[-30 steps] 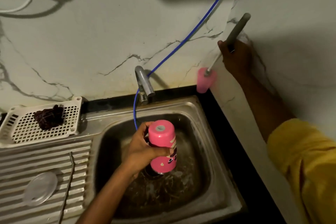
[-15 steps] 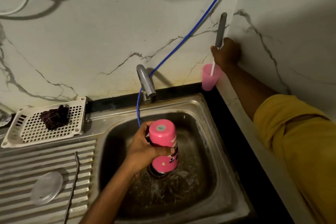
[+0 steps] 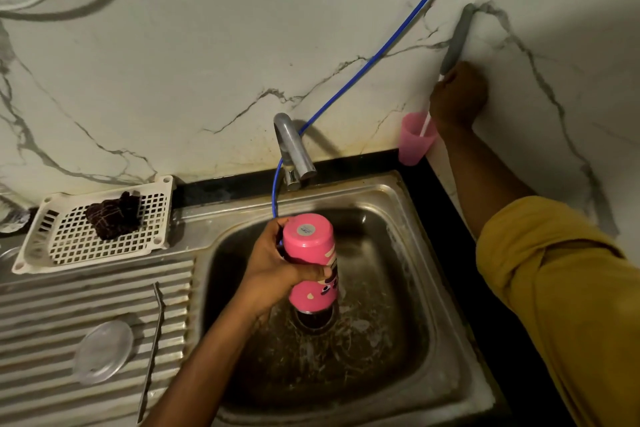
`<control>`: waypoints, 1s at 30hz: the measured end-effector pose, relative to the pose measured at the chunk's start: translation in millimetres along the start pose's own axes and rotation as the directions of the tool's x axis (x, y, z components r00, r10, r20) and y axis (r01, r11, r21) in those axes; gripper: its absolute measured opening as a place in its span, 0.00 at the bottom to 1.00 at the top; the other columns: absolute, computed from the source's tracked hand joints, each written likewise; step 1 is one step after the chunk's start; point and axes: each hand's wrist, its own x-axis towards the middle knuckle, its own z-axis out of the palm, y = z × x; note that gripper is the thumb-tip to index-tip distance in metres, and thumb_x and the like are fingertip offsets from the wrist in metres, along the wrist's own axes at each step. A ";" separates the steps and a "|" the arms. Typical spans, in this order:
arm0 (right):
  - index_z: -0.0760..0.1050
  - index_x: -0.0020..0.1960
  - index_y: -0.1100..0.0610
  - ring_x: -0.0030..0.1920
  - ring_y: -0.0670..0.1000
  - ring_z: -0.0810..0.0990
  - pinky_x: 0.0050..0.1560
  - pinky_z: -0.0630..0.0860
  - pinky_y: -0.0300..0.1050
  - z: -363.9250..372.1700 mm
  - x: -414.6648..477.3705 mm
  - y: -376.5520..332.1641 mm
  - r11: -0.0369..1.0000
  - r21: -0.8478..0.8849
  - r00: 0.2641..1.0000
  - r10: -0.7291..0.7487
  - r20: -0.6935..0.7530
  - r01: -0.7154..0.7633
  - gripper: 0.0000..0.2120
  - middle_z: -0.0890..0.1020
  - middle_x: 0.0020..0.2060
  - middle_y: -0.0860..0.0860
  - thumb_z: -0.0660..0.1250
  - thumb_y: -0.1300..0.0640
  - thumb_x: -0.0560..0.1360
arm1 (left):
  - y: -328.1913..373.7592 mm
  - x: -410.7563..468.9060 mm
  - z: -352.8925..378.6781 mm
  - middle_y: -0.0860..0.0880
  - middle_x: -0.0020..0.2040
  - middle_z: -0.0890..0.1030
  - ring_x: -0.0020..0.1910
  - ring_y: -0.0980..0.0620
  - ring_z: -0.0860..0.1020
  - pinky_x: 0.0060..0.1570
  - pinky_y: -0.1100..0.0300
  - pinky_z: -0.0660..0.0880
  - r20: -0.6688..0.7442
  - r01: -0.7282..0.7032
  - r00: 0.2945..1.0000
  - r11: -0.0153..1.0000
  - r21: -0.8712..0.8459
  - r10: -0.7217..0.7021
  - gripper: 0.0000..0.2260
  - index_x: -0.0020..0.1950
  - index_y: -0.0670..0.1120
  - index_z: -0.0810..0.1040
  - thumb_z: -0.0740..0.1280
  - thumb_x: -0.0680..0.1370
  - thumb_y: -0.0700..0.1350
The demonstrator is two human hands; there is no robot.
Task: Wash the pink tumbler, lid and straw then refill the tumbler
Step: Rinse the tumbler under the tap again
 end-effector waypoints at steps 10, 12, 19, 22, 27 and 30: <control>0.79 0.47 0.54 0.39 0.48 0.83 0.39 0.77 0.39 -31.8 -71.1 -14.3 0.929 0.368 0.864 -0.204 0.461 0.023 0.04 0.84 0.41 0.49 0.73 0.56 0.75 | -7.1 27.7 1.5 0.48 0.57 0.82 0.57 0.46 0.81 0.61 0.40 0.78 -0.063 0.027 0.998 0.997 -0.067 -0.031 0.36 0.59 0.52 0.73 0.82 0.59 0.28; 0.79 0.48 0.51 0.37 0.48 0.84 0.36 0.79 0.40 -29.4 -99.7 -26.4 0.901 0.434 0.706 -0.316 0.634 0.013 0.04 0.84 0.38 0.50 0.73 0.55 0.76 | -7.4 34.4 3.6 0.49 0.56 0.81 0.57 0.47 0.80 0.62 0.40 0.77 -0.078 0.015 0.997 0.998 -0.066 -0.020 0.35 0.57 0.54 0.72 0.81 0.60 0.28; 0.72 0.68 0.48 0.53 0.54 0.81 0.54 0.78 0.49 13.1 -172.9 -80.5 0.889 0.399 0.315 -0.453 0.834 0.224 0.20 0.81 0.53 0.52 0.67 0.43 0.79 | -8.1 49.0 11.5 0.50 0.57 0.80 0.58 0.48 0.79 0.62 0.42 0.77 -0.095 -0.008 0.995 0.999 -0.053 0.003 0.36 0.56 0.55 0.70 0.82 0.59 0.29; 0.71 0.71 0.54 0.57 0.52 0.79 0.61 0.75 0.50 17.5 -182.9 -99.9 0.907 0.410 0.298 -0.419 0.858 0.095 0.22 0.80 0.58 0.53 0.67 0.46 0.80 | -8.7 54.0 14.1 0.52 0.56 0.80 0.57 0.51 0.79 0.59 0.49 0.78 -0.107 -0.018 0.994 0.999 -0.037 0.014 0.37 0.57 0.55 0.70 0.82 0.58 0.31; 0.78 0.58 0.50 0.53 0.53 0.83 0.59 0.79 0.56 32.2 -186.1 -103.9 0.917 0.399 0.281 -0.380 0.881 -0.011 0.16 0.84 0.51 0.51 0.72 0.43 0.75 | -9.3 59.7 13.9 0.56 0.53 0.78 0.52 0.59 0.78 0.50 0.63 0.77 -0.110 -0.039 0.993 0.998 -0.045 0.034 0.34 0.54 0.56 0.69 0.81 0.61 0.29; 0.77 0.59 0.52 0.53 0.53 0.83 0.59 0.80 0.56 33.1 -181.3 -105.2 0.921 0.389 0.291 -0.377 0.879 0.017 0.19 0.83 0.50 0.53 0.73 0.43 0.73 | -10.2 62.7 12.9 0.56 0.53 0.79 0.52 0.59 0.78 0.51 0.63 0.78 -0.128 -0.056 0.990 0.998 -0.043 0.050 0.34 0.54 0.56 0.70 0.81 0.61 0.28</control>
